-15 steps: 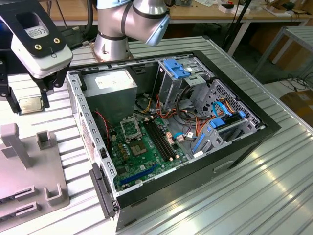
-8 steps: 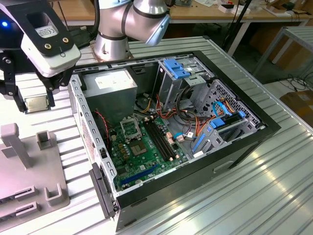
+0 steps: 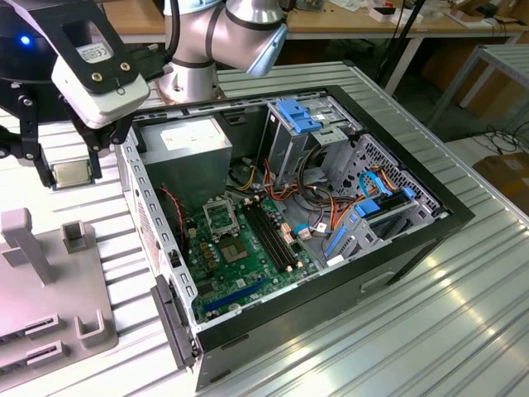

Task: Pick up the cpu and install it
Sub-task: 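Pick up the cpu and move it towards the insertion slot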

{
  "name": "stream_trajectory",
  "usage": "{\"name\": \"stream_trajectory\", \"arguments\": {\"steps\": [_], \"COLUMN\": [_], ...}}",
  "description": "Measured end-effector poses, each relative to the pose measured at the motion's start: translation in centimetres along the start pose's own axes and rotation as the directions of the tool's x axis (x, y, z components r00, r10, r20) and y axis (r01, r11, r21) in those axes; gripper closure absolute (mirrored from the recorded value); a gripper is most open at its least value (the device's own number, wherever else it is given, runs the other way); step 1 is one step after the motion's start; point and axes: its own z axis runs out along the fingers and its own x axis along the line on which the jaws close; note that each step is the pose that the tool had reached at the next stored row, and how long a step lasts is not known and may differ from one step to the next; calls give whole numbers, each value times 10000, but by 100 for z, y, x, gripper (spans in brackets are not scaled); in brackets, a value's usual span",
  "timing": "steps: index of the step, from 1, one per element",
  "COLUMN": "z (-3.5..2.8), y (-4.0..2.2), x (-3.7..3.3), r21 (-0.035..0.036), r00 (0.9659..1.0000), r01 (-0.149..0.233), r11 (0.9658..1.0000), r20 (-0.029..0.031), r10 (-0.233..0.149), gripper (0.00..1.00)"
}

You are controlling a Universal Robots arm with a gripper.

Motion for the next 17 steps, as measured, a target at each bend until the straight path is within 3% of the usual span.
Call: {"name": "stream_trajectory", "arguments": {"steps": [17], "z": [-5], "y": [8], "x": [-223], "r21": [1], "r00": [10000], "r01": [0], "r11": [10000], "r20": [1], "r10": [0], "gripper": [53]}}
